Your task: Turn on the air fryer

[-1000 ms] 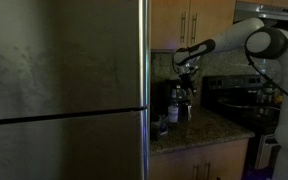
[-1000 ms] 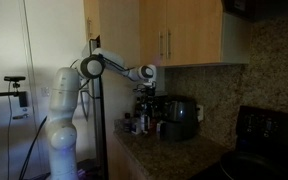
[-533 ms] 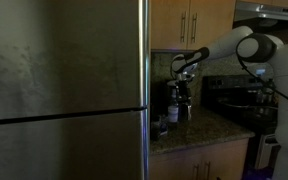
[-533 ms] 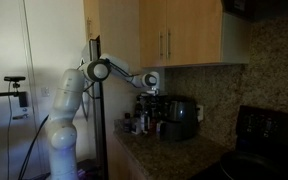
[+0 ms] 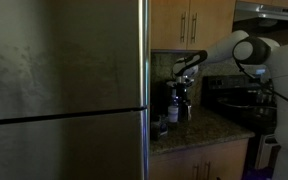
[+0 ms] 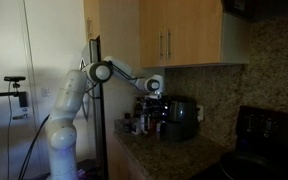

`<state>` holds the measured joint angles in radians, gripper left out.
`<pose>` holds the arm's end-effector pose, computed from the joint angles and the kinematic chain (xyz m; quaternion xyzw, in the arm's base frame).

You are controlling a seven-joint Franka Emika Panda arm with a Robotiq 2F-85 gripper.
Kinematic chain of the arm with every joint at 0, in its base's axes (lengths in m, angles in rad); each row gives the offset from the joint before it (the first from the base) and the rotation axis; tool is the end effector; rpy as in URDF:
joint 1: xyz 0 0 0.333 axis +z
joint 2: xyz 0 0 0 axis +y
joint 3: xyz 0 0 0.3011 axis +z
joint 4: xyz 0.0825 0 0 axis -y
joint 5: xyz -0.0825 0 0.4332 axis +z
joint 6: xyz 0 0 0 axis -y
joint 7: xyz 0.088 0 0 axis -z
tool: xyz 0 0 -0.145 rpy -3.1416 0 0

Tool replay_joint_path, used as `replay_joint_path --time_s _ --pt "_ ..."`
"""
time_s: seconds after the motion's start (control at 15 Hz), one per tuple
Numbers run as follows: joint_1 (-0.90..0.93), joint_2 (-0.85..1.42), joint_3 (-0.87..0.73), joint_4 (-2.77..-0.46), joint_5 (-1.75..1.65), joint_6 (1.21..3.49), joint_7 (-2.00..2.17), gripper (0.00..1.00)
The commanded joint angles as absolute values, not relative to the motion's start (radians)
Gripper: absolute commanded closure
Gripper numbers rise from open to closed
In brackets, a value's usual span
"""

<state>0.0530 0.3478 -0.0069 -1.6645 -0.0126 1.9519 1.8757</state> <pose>0.6855 0.0306 0.3274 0.6118 -0.7904 -0.0116 0.0287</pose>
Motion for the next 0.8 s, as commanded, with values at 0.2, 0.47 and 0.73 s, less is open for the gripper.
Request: replay_joint_path --time_s 0.2,0.47,0.73 --pt "0.076 0.340 -0.019 -1.665 -0.036 2.009 1.849 0.00" --pt "0.089 0.341 -0.026 -1.660 -0.073 1.988 1.864 0.00" --pt "0.135 0.340 -0.073 -1.643 -0.338 1.883 1.965 0.00"
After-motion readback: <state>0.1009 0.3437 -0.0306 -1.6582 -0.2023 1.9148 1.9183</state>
